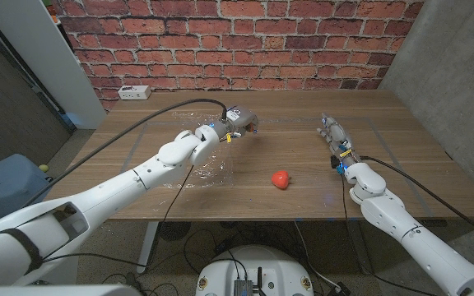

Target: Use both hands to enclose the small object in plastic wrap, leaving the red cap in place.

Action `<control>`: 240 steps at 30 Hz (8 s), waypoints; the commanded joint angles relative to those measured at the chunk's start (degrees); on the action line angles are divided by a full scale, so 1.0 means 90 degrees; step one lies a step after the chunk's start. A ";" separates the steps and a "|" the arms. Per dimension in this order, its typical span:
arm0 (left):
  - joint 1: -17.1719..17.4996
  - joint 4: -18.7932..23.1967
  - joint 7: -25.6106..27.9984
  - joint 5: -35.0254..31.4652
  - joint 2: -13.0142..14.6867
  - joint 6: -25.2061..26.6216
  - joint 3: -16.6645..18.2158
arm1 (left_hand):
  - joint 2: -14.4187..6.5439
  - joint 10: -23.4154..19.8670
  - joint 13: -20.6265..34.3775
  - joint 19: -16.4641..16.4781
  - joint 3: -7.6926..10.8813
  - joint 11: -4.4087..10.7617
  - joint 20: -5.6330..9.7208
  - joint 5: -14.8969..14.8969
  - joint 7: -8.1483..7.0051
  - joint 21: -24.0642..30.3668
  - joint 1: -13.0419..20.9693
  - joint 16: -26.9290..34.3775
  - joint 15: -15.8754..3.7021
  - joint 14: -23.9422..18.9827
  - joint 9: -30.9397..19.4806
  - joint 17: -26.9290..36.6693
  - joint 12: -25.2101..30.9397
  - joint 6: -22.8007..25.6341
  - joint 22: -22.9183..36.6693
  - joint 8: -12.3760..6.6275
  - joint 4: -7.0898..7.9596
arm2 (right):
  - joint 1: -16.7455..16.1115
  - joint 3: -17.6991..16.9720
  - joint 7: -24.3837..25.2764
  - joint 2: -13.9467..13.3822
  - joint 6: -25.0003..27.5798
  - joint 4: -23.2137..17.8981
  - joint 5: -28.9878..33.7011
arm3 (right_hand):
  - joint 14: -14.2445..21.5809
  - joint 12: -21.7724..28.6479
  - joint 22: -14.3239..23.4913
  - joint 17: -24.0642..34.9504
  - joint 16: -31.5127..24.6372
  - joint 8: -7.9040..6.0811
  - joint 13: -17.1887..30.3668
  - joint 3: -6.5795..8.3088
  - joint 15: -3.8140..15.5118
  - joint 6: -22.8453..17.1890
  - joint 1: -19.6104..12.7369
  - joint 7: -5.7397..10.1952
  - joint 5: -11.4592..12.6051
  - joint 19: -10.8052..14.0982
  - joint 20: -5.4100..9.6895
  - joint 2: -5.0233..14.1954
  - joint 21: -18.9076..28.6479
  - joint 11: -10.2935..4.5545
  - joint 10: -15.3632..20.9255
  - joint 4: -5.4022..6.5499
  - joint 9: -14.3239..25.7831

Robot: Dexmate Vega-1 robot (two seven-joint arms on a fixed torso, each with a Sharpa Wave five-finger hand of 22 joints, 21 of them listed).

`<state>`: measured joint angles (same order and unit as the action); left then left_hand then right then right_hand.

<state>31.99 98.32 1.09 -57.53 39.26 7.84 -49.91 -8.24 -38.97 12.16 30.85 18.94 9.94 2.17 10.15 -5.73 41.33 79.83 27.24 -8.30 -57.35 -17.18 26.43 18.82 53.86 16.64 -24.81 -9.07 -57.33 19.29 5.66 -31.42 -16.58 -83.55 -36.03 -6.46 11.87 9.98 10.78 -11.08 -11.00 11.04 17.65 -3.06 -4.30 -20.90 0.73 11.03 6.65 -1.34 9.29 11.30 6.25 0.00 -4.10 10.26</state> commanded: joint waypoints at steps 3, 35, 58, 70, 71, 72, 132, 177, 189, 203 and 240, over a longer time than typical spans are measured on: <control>0.0584 0.0556 -0.0131 -0.0184 0.0256 0.0643 0.0372 | -0.0048 -0.0888 0.1893 -0.0023 0.0007 -0.0158 0.0018 0.0052 0.0483 0.0077 -0.0042 -0.0048 -0.0601 -0.0089 -0.0017 0.0043 0.1535 0.0555 0.0006 -0.0040 0.0029 | 0.0169 0.0133 -0.0112 -0.0026 0.0189 -0.0036 0.0062 | -0.0016 -0.0006 0.0011 0.0010 -0.0027 0.0020 0.0025 0.0047 -0.0019 -0.0053 0.0013 0.0005 0.0007 0.0023 -0.0031 -0.0005 0.0011 0.0029 0.0015 0.0012 0.0025; 0.1185 0.0864 -0.0649 -0.0826 0.0427 0.1887 0.0589 | -0.0061 -0.0906 0.2059 -0.0069 -0.0004 -0.0162 -0.0006 0.0083 0.0447 0.0329 -0.0077 -0.0136 -0.0597 -0.0191 -0.0033 0.0154 0.1619 0.0524 -0.0028 -0.0037 0.0038 | 0.0446 0.0369 -0.0204 -0.0014 0.0477 -0.0103 0.0185 | -0.0009 -0.0012 0.0010 0.0010 -0.0027 0.0022 0.0025 0.0053 -0.0018 -0.0052 0.0019 0.0004 0.0005 0.0027 -0.0028 -0.0013 0.0013 0.0026 0.0011 0.0004 0.0025; 0.1165 0.0575 -0.1175 -0.1043 0.0362 0.2470 0.0469 | -0.0055 -0.0925 0.2065 -0.0057 0.0003 -0.0191 0.0002 0.0105 0.0468 0.0541 -0.0100 -0.0218 -0.0594 -0.0263 -0.0020 0.0231 0.1607 0.0525 -0.0079 -0.0029 0.0032 | 0.0534 0.0449 -0.0122 -0.0037 0.0694 -0.0220 0.0264 | -0.0009 -0.0013 0.0010 0.0011 -0.0026 0.0023 0.0025 0.0057 -0.0020 -0.0052 0.0025 0.0009 0.0004 0.0026 -0.0027 -0.0012 0.0012 0.0027 0.0014 0.0001 0.0025; 0.0893 0.0394 -0.1845 -0.1132 0.0275 0.2525 0.0253 | -0.0044 -0.0886 0.2053 -0.0074 0.0006 -0.0170 0.0015 0.0108 0.0477 0.0637 -0.0108 -0.0269 -0.0596 -0.0259 0.0003 0.0268 0.1566 0.0512 -0.0110 -0.0008 0.0025 | 0.0610 0.0471 -0.0133 -0.0005 0.0722 -0.0147 0.0269 | -0.0010 -0.0016 0.0010 0.0011 -0.0025 0.0022 0.0025 0.0058 -0.0020 -0.0055 0.0030 0.0006 0.0003 0.0026 -0.0025 -0.0014 0.0012 0.0012 0.0010 0.0000 0.0025; 0.0870 0.0377 -0.1900 -0.1131 0.0263 0.2532 0.0242 | -0.0042 -0.0890 0.2047 -0.0084 0.0006 -0.0180 0.0019 0.0108 0.0479 0.0641 -0.0108 -0.0275 -0.0596 -0.0254 0.0005 0.0270 0.1562 0.0509 -0.0113 -0.0005 0.0024 | 0.0617 0.0473 -0.0141 -0.0002 0.0720 -0.0136 0.0268 | -0.0012 -0.0017 0.0010 0.0011 -0.0024 0.0023 0.0025 0.0058 -0.0019 -0.0054 0.0030 0.0005 0.0003 0.0026 -0.0026 -0.0014 0.0012 0.0016 0.0008 0.0000 0.0025; 0.0842 0.0360 -0.1963 -0.1126 0.0256 0.2530 0.0231 | -0.0038 -0.0880 0.2035 -0.0089 0.0006 -0.0166 0.0027 0.0109 0.0488 0.0655 -0.0108 -0.0290 -0.0596 -0.0239 0.0009 0.0273 0.1547 0.0491 -0.0118 0.0006 0.0021 | 0.0622 0.0473 -0.0145 0.0004 0.0714 -0.0125 0.0264 | -0.0009 -0.0016 0.0010 0.0011 -0.0025 0.0023 0.0025 0.0059 -0.0020 -0.0054 0.0029 0.0005 0.0003 0.0026 -0.0026 -0.0014 0.0012 0.0020 0.0009 -0.0001 0.0025; 0.1170 0.1956 -0.3180 -0.0911 0.0714 0.2309 0.0886 | 0.0418 0.2628 0.0562 -0.2386 -0.0620 -0.0602 -0.0914 0.0038 -0.0402 0.0000 -0.2912 -0.1887 0.0584 0.4202 0.0714 -0.1477 -0.0867 -0.4436 -0.0692 0.1488 0.0594 | 0.0362 0.0421 0.0178 -0.0150 0.0711 -0.0522 0.0486 | 0.0071 -0.0019 0.0007 0.0000 -0.0043 -0.0024 0.0024 0.0096 -0.0083 -0.0221 -0.0010 0.0006 0.0004 0.0059 -0.0103 -0.0042 0.0021 -0.0005 0.0010 -0.0062 0.0024; 0.3193 0.3800 -0.2727 -0.0880 0.1549 0.2811 0.1935 | 0.0979 0.2560 0.0305 -0.2777 -0.1180 -0.0645 -0.1396 0.0167 0.0066 -0.0532 -0.3932 -0.1823 0.0961 0.4936 0.0648 -0.1748 -0.0685 -0.2170 -0.0697 0.1007 0.0723 | 0.0351 0.1692 0.1552 -0.1695 0.5608 -0.4437 0.3291 | 0.1980 0.0296 0.0021 0.0023 -0.0299 -0.0311 0.0072 0.0709 0.0229 -0.2405 -0.2377 0.0021 0.0037 0.1270 -0.0560 -0.0594 0.0193 -0.0331 0.1982 -0.0770 0.0045; 0.3667 0.4004 -0.3121 -0.1968 0.1375 0.3237 0.1997 | 0.1132 0.2605 0.0259 -0.2769 -0.1178 -0.0533 -0.1443 0.0289 -0.0026 -0.0614 -0.3626 -0.1826 0.0981 0.4996 0.0631 -0.1773 -0.0700 -0.2102 -0.0698 0.1040 0.0492 | 0.0846 0.2356 0.1129 -0.1674 0.6414 -0.4738 0.4055 | 0.1940 0.0204 0.0022 0.0025 -0.0210 -0.0357 0.0087 0.0810 0.0345 -0.2810 -0.3162 0.0108 0.0141 0.1324 -0.0498 -0.0843 0.0142 -0.0501 0.1968 -0.0764 0.0061; 0.4003 0.3966 -0.4106 -0.3283 0.0838 0.3222 0.2191 | 0.1142 0.2605 0.0215 -0.2747 -0.1167 -0.0446 -0.1416 0.0410 -0.0149 -0.0710 -0.3348 -0.1831 0.0948 0.5096 0.0591 -0.1787 -0.0687 -0.1930 -0.0691 0.1043 0.0339 | 0.1424 0.3083 0.0336 -0.1708 0.7168 -0.5040 0.4704 | 0.1669 0.0012 0.0029 0.0047 -0.0088 -0.0272 0.0109 0.0657 0.0384 -0.2906 -0.3679 0.0552 0.0298 0.1252 -0.0415 -0.1209 0.0064 -0.0781 0.1613 -0.0674 0.0096; 0.4209 0.3287 -0.6071 -0.5249 -0.0521 0.2325 0.2687 | 0.0891 0.2899 0.0125 -0.2794 -0.1022 -0.0263 -0.0976 0.0458 -0.0675 -0.0969 -0.2649 -0.1831 0.0790 0.5470 0.0533 -0.1792 -0.0726 -0.1816 -0.0683 0.1124 0.0074 | 0.2732 0.4316 -0.1337 -0.1333 0.7750 -0.4705 0.5142 | 0.0766 -0.0126 0.0031 0.0117 -0.0020 -0.0124 0.0125 0.0361 0.0329 -0.3127 -0.4524 0.1326 0.0459 0.0439 -0.0420 -0.1043 -0.0058 -0.1319 0.0614 -0.0505 0.0154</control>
<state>69.16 129.37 -51.53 -102.62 36.52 30.30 -26.85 -0.16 -12.41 13.30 5.49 9.46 7.15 -7.06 14.33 -11.45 32.82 54.75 10.43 -0.62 -7.89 -12.14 10.13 11.86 36.25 10.42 -14.09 -7.85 -35.33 55.93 -4.37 -44.76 53.20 -127.51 9.73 0.48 10.57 9.99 11.61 -10.96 -11.97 11.86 21.10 0.01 -32.62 -61.17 12.70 14.85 10.73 -5.02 -0.05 10.56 -5.53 5.80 -8.67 11.33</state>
